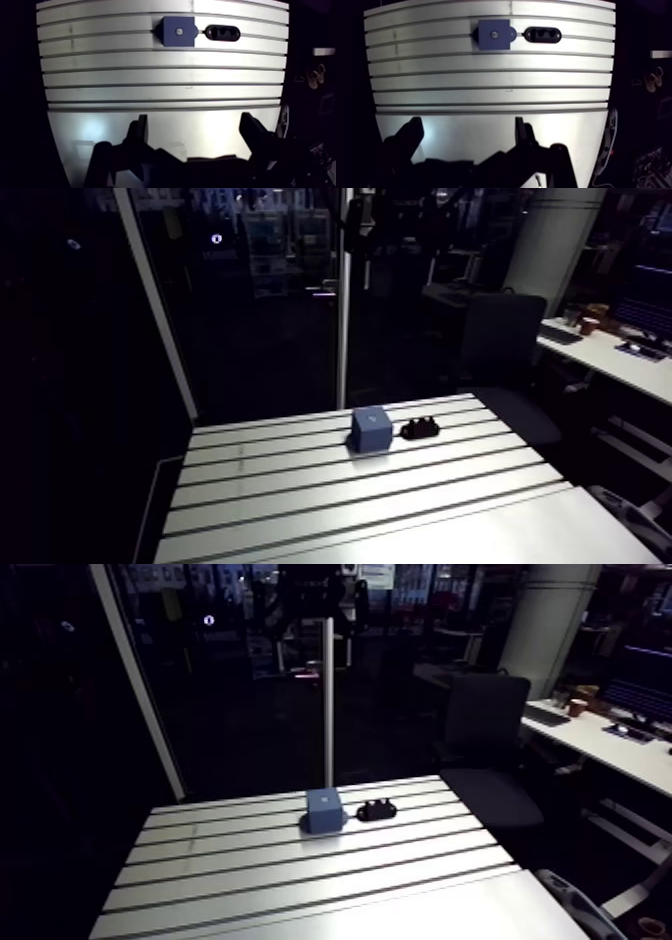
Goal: Pick up the M10 bolt and insert it into the hex recess until seated.
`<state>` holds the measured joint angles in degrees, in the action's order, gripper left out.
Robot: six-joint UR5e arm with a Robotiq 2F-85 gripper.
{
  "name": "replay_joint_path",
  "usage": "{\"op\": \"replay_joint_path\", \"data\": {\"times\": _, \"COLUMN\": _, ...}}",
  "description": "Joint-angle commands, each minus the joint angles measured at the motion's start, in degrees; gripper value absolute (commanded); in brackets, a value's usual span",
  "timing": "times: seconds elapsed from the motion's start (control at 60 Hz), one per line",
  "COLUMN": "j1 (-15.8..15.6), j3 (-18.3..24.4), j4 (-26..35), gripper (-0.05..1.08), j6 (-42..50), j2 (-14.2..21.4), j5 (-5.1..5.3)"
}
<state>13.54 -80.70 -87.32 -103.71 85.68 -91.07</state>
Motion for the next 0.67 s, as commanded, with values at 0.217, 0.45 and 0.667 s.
{"op": "replay_joint_path", "data": {"times": 0.217, "j1": 0.17, "j3": -1.04, "j4": -0.07, "gripper": 0.00, "j6": -0.13, "j2": 0.75, "j5": 0.15}}
{"op": "replay_joint_path", "data": {"times": 0.45, "j1": -0.09, "j3": -1.60, "j4": -0.08, "gripper": 0.00, "j6": -0.13, "j2": 0.75, "j5": 0.41}}
{"op": "replay_joint_path", "data": {"times": 0.667, "j1": -0.08, "j3": -1.68, "j4": -0.08, "gripper": 0.00, "j6": -0.21, "j2": 0.75, "j5": 0.50}}
